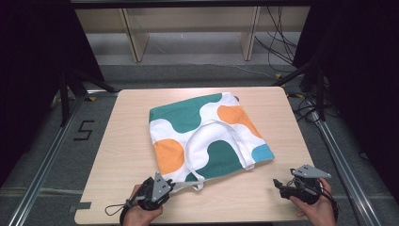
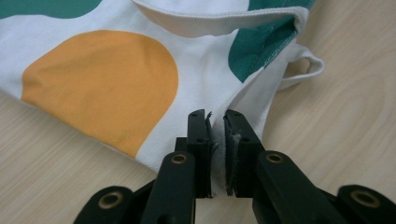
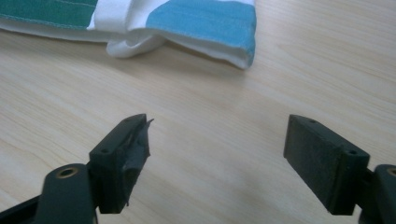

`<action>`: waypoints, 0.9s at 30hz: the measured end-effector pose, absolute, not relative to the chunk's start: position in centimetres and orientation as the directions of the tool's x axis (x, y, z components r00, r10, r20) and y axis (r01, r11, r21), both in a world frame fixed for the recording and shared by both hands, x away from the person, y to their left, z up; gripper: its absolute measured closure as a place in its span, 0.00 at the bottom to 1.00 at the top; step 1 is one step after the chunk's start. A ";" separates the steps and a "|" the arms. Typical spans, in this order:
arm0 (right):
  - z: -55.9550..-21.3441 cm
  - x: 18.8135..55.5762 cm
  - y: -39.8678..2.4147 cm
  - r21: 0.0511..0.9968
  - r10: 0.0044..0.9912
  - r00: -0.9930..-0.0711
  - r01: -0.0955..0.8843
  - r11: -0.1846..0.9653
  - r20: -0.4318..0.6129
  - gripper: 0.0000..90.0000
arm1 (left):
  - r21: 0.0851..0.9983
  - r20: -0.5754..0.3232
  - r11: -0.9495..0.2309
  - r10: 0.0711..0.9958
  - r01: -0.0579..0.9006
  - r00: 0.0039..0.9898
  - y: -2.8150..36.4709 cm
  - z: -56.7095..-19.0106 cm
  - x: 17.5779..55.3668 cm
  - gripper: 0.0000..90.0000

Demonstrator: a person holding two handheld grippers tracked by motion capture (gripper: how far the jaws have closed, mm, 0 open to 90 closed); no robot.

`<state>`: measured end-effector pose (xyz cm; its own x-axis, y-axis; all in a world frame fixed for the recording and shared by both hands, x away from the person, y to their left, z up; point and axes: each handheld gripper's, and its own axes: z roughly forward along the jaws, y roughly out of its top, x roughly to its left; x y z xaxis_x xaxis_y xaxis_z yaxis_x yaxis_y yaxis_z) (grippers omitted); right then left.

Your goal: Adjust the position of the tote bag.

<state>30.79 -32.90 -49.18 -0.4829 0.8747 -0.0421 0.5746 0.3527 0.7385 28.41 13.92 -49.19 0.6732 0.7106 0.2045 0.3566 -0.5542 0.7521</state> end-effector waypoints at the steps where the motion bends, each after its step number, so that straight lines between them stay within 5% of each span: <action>1: -49.2 30.9 -32.7 0.749 0.874 -0.480 0.554 0.365 -0.071 0.27 | 0.748 0.202 -0.553 0.717 0.367 0.667 14.4 -49.1 28.6 0.90; 27: -49.5 37.9 -28.7 0.708 0.815 -0.503 0.462 0.534 -0.287 0.48 | 0.759 0.215 -0.551 0.713 0.345 0.667 16.0 -48.7 29.6 0.90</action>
